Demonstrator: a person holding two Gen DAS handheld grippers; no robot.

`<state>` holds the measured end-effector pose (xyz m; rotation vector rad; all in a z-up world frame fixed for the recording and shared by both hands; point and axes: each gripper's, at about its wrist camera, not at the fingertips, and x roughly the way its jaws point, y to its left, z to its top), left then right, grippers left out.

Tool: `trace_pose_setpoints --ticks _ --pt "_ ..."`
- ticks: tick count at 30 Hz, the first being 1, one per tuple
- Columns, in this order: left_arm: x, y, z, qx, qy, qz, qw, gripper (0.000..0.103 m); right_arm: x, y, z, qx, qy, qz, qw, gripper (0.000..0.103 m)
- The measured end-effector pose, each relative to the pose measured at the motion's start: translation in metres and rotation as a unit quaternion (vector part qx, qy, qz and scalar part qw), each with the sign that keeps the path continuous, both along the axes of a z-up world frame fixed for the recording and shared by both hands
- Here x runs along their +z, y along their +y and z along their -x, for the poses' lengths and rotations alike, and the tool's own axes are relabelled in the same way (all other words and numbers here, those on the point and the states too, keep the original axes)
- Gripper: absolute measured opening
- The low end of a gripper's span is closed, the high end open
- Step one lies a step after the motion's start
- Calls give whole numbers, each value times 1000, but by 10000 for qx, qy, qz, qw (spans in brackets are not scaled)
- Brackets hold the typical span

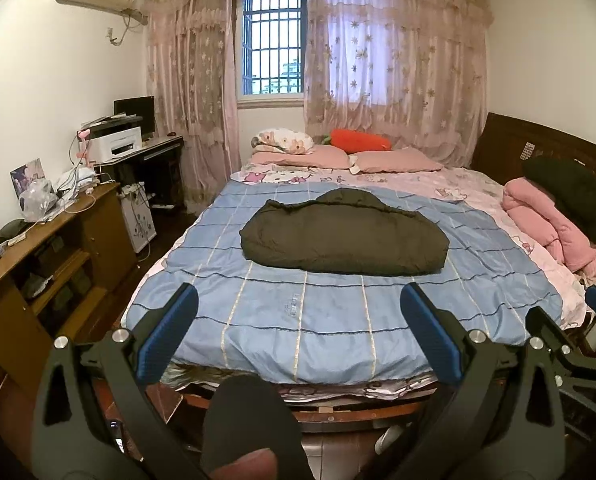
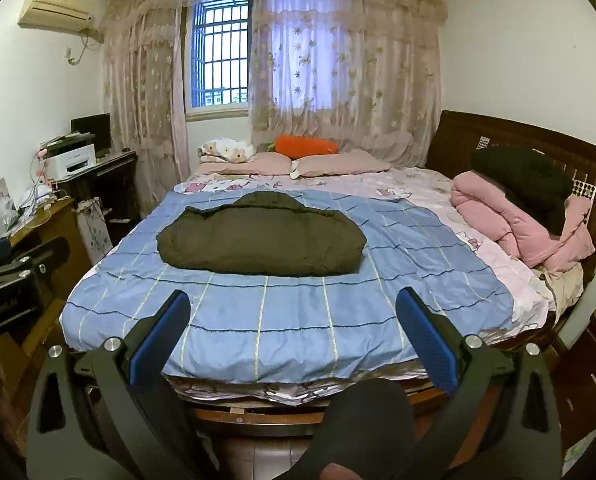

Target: Fold large clothes

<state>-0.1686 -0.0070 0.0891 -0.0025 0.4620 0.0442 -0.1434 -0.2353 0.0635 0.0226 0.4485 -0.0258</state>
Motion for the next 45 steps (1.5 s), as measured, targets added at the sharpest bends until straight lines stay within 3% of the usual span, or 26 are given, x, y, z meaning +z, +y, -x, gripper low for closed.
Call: trace_pose_setpoints --ticks 45 --pt "-3 -2 0 -25 29 -11 10000 101 -6 5 5 9 28 7 10000 102"
